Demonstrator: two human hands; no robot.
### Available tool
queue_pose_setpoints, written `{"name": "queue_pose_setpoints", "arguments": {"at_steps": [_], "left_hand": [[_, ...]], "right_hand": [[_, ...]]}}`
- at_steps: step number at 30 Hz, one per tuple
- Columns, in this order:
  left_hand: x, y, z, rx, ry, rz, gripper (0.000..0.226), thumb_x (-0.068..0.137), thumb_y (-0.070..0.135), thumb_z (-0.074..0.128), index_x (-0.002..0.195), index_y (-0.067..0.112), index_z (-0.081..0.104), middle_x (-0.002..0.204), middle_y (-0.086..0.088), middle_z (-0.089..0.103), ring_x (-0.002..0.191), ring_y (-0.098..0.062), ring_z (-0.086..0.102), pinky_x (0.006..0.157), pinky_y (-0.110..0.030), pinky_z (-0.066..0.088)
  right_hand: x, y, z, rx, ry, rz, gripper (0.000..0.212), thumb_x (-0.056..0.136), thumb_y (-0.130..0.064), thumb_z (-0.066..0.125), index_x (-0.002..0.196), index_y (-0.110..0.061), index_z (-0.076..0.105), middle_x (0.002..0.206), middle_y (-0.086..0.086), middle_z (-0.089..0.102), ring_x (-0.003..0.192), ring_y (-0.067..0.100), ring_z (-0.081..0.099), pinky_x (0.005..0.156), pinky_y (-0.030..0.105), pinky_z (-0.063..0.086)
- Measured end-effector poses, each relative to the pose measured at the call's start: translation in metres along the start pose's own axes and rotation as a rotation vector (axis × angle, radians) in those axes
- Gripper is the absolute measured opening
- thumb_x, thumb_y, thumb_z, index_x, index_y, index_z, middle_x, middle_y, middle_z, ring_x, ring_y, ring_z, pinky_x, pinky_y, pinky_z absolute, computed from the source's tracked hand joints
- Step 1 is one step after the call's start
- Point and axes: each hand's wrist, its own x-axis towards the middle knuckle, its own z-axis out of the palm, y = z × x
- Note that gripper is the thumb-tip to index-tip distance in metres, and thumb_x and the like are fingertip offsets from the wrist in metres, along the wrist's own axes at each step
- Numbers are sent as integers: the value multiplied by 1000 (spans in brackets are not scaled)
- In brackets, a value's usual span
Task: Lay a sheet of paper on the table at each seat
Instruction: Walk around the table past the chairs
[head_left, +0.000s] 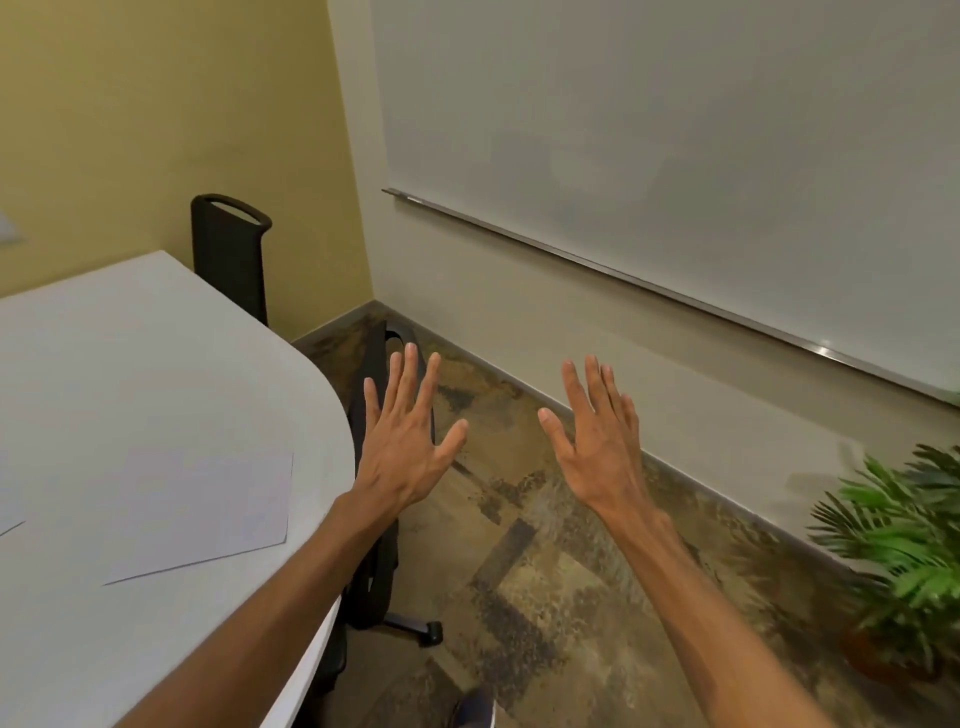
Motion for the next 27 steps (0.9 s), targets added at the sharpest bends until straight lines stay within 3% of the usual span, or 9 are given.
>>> {"name": "queue_pose_setpoints", "arguments": {"at_steps": [6,12,21,27], "left_hand": [[77,-13,34,129,67,-201,80,94,68,11,159,27,-11,166,-1,-25,151,-19,-27,123,-56,-10],[160,-34,53,106,100,-361,84,89,74,-1,158,29,-15,165,1,-28,151,-19,-28,123,-56,-11],[244,-77,59,95,156,-511,80,93,70,11,158,30,-15,165,3,-28,151,-15,-28,122,-51,-18],[286,-114,68,118,216,-633,77,97,66,17,159,30,-11,165,4,-25,151,-14,-28,122,-54,-15]], "right_hand": [[104,22,31,45,-27,-83,68,100,-63,25,158,-39,-3,166,-6,-18,151,11,-21,123,41,-6],[220,24,62,63,-95,-185,68,101,-61,28,159,-36,2,167,-4,-15,152,11,-20,125,46,-1],[353,5,109,51,-156,-343,68,101,-60,28,159,-35,3,167,-1,-13,152,15,-18,125,49,1],[433,-13,150,58,-194,-489,68,102,-58,30,159,-31,6,167,-2,-10,153,16,-16,124,51,3]]}}
